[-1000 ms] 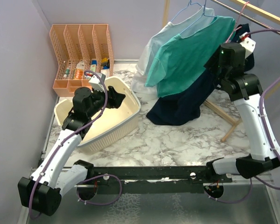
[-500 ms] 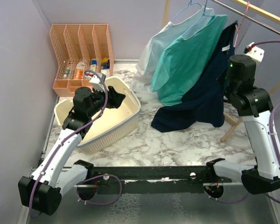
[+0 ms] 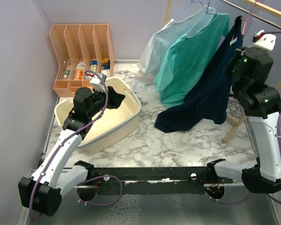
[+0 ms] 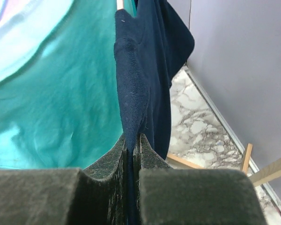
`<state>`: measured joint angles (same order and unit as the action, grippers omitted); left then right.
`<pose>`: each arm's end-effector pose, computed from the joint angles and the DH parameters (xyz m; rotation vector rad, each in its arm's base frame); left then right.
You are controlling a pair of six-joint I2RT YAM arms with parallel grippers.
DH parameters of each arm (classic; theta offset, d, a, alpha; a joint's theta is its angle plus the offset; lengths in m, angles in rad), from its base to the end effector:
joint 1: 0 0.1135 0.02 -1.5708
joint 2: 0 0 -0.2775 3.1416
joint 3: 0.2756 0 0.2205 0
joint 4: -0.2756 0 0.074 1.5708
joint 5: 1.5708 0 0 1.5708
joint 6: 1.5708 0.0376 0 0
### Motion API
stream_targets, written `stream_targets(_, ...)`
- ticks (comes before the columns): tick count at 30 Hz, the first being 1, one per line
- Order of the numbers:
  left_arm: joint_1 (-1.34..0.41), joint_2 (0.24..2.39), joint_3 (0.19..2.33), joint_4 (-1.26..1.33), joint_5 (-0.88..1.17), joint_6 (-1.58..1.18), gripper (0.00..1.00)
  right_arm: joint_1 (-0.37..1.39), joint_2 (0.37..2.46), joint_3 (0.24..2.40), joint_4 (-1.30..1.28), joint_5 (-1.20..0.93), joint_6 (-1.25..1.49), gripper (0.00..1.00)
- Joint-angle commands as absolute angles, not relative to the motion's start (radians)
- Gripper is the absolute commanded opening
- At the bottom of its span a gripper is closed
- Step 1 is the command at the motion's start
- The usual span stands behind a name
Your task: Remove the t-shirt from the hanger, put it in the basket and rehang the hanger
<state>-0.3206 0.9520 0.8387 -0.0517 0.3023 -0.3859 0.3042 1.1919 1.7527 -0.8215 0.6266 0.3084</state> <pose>0.1721 -0.0689 0.3571 0.1713 1.7845 -0.7752 0.1650 0.0287 0.5081 0.4343 1.7294 -0.1337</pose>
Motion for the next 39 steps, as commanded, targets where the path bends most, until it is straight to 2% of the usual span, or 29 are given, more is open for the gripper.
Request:
stream_targets(1, -0.315, 0.932, 0.843, -0.028, 0.319, -0.367, 0.51, 0.301, 1.196, 1.875, -0.69, 0.606, 0.23, 0.01)
stream_targets(6, -0.315, 0.931, 0.85, -0.035, 0.322, -0.352, 0.52, 0.301, 1.204, 1.935, -0.847, 0.485, 0.261, 0.01)
stream_targets(14, -0.316, 0.922, 0.867, -0.021, 0.376, -0.312, 0.63, 0.301, 1.1, 1.848, -1.063, 0.21, 0.277, 0.01)
stream_targets(19, -0.315, 0.928, 0.902, 0.006, 0.487, -0.28, 0.72, 0.301, 1.026, 1.868, -1.158, 0.071, 0.216, 0.01)
stream_targets(26, -0.316, 0.987, 1.029, 0.077, 0.76, -0.341, 0.74, 0.3, 0.93, 1.825, -1.189, -0.23, 0.199, 0.01)
stream_targets(28, -0.316, 0.999, 1.054, 0.113, 0.787, -0.373, 0.74, 0.301, 0.903, 1.775, -1.161, -0.179, 0.205, 0.01)
stream_targets(33, -0.318, 1.02, 1.103, 0.097, 0.779, -0.377, 0.73, 0.301, 0.942, 1.744, -1.143, 0.181, 0.238, 0.01)
stream_targets(39, -0.318, 0.974, 1.055, 0.083, 0.739, -0.367, 0.72, 0.301, 0.994, 1.79, -1.074, 0.306, 0.278, 0.01)
